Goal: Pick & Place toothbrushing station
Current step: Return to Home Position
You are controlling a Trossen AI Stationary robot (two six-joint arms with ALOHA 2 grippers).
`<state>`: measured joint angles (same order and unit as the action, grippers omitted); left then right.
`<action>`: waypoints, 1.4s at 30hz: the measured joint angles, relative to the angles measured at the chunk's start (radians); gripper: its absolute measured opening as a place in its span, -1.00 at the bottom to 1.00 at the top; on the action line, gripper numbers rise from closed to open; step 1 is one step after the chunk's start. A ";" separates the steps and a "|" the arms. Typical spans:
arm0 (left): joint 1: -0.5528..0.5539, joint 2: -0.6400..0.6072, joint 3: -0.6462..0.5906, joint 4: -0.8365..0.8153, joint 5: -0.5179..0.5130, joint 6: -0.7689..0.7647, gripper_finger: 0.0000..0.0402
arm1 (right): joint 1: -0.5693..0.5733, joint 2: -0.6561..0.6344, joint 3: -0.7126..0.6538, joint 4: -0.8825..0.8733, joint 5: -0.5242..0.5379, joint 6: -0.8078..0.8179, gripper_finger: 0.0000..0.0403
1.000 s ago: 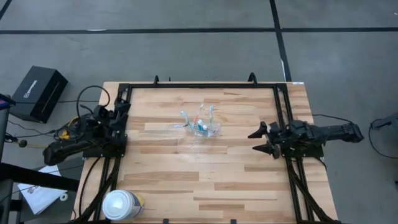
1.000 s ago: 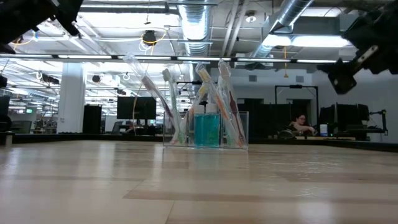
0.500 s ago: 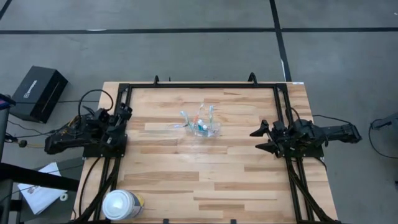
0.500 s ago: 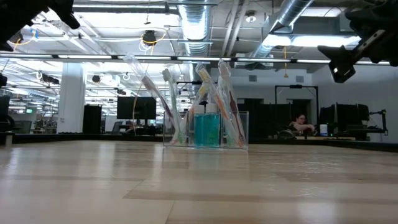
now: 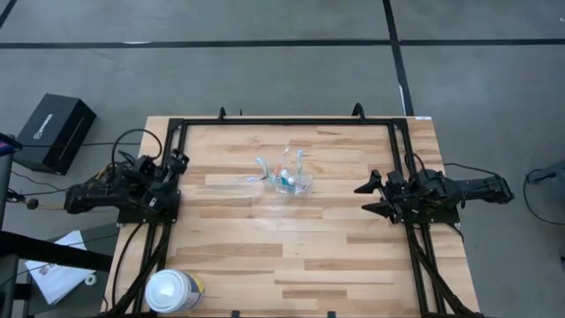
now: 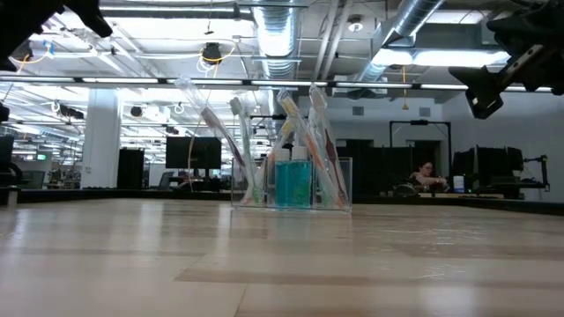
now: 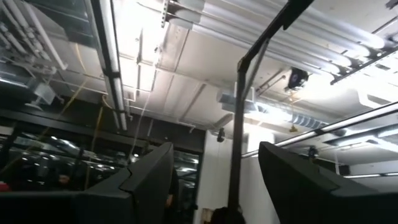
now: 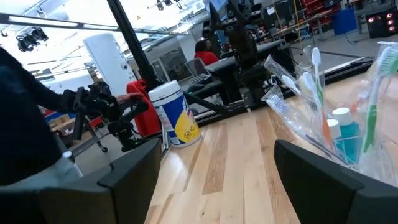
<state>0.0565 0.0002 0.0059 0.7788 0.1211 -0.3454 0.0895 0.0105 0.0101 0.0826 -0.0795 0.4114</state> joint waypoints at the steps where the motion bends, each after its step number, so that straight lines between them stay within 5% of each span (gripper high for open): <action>1: -0.010 0.000 0.000 -0.001 0.000 0.000 0.16 | 0.000 0.000 0.000 0.000 0.000 0.000 0.50; 18: -0.061 0.059 0.000 0.000 0.000 0.000 0.16 | 0.000 0.000 0.000 0.000 0.001 0.000 0.50; 42: -0.061 0.374 0.000 0.000 0.000 0.000 0.16 | 0.000 0.000 0.001 0.000 0.001 0.000 0.50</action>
<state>-0.0044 0.3744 0.0059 0.7792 0.1207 -0.3454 0.0895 0.0109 0.0113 0.0826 -0.0784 0.4114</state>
